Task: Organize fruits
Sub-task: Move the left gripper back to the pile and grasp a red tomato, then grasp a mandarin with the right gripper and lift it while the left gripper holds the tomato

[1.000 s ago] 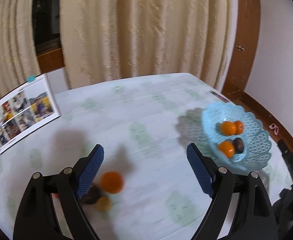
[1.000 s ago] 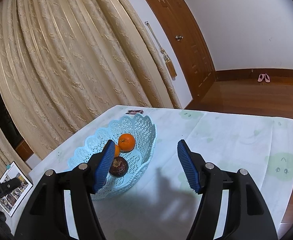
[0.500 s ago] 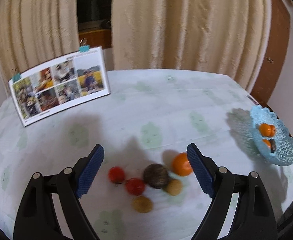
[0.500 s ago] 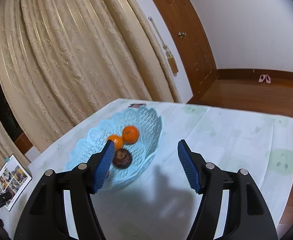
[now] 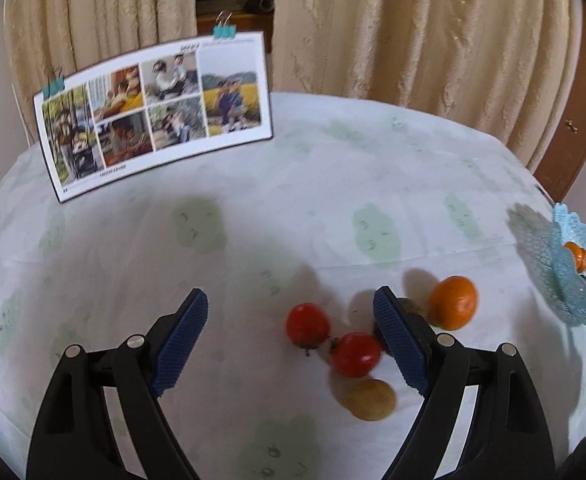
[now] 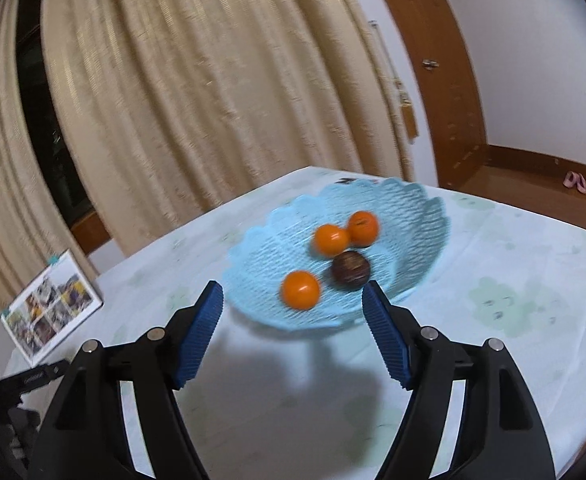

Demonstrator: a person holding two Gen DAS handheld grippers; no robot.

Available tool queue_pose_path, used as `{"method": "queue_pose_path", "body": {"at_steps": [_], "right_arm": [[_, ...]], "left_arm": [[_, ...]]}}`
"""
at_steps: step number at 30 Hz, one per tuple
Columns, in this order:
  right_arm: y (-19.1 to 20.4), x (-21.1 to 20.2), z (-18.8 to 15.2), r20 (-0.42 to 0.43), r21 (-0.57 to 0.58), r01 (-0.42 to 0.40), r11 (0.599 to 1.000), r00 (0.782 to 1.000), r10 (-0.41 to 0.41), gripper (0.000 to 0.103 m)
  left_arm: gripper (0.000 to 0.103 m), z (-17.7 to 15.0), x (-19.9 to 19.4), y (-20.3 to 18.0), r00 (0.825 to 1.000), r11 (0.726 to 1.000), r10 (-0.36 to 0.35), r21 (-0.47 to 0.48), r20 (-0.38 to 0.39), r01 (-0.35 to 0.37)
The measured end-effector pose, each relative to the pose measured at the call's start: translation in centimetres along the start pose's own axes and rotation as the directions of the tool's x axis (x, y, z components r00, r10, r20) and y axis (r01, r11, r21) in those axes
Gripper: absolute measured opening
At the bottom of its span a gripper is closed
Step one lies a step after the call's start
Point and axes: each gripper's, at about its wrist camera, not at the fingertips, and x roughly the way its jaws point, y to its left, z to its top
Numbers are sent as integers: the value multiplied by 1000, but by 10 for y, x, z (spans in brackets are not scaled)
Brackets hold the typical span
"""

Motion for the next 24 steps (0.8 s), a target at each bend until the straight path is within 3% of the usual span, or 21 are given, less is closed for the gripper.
{"method": "queue_pose_path", "body": {"at_steps": [4, 19, 24], "right_arm": [[15, 2, -8, -20, -43, -28, 999, 999, 27, 74], [34, 10, -13, -62, -97, -71, 993, 996, 65, 74], [45, 13, -15, -99, -126, -110, 986, 990, 98, 74]], "left_arm": [[78, -3, 13, 4, 1000, 1000, -1, -9, -28, 0], [27, -7, 26, 10, 995, 997, -71, -34, -68, 69], [26, -3, 15, 15, 995, 995, -81, -59, -50, 78]]}}
